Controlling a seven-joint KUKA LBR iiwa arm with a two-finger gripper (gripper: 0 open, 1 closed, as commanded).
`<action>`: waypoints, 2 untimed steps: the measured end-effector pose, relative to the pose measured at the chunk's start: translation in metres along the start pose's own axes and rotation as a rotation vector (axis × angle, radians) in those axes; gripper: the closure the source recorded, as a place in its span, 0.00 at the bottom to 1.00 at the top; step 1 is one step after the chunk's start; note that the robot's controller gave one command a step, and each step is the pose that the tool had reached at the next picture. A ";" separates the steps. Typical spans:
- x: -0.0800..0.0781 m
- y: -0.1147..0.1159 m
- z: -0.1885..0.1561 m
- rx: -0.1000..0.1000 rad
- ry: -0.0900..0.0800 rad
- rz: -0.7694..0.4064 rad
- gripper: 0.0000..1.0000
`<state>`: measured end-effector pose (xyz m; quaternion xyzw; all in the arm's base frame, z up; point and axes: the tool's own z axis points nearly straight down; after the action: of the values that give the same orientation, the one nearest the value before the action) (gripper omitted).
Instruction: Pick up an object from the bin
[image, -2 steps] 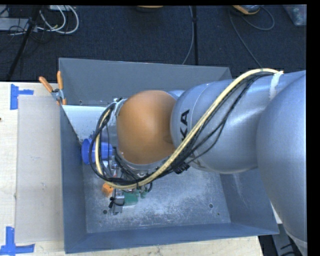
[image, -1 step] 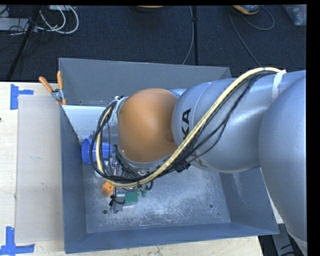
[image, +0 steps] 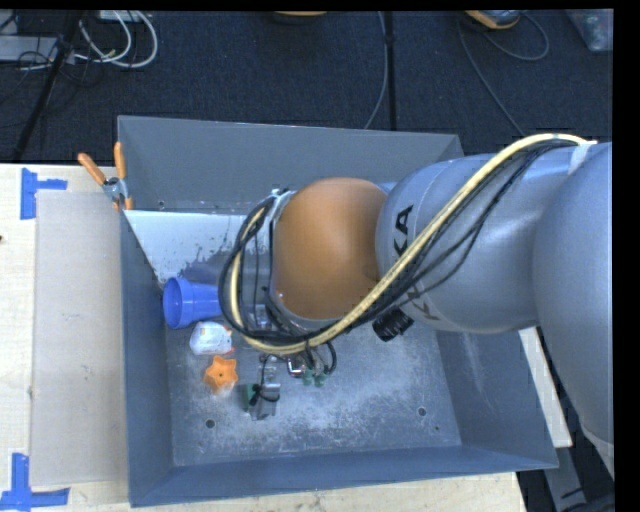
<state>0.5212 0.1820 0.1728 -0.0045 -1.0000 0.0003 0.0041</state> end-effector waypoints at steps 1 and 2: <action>-0.016 -0.008 0.051 0.001 -0.008 -0.064 0.00; -0.039 -0.027 0.087 -0.002 0.001 -0.125 0.00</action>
Offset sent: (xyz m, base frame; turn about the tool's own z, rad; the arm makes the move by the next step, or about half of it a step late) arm 0.0588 -0.0534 -0.1028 -0.1390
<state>0.5597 0.1546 0.0856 0.0579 -0.9983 -0.0010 0.0047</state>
